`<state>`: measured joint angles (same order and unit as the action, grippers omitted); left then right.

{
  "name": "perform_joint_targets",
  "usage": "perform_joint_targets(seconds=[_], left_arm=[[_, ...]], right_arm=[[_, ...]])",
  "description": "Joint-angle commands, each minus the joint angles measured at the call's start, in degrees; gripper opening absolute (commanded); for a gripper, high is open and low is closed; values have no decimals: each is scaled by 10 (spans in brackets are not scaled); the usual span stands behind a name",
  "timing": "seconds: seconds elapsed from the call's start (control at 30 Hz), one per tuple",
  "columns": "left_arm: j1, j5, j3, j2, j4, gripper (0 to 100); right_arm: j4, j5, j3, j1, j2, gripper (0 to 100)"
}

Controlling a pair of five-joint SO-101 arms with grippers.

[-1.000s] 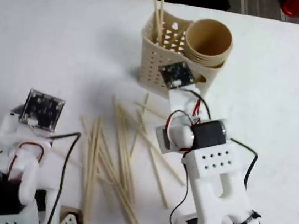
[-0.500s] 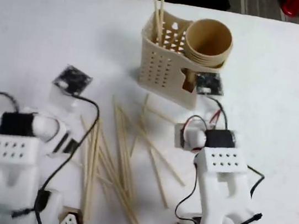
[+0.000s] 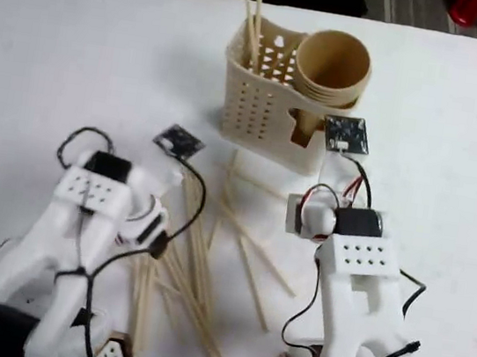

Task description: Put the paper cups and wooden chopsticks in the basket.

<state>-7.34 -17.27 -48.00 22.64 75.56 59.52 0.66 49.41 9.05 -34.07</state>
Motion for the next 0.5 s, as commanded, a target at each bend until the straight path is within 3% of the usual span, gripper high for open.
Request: perform_joint_targets(seconds=[0.0, 0.3, 0.47], left_arm=[[-6, 5, 25, -72, -46, 234], [-6, 6, 41, -203, -90, 228], [-10, 5, 46, -203, -99, 137]], right_arm=[[-7, 4, -4, -8, -11, 18], [-7, 4, -4, -9, -11, 18], [-7, 4, -4, -9, -11, 18]])
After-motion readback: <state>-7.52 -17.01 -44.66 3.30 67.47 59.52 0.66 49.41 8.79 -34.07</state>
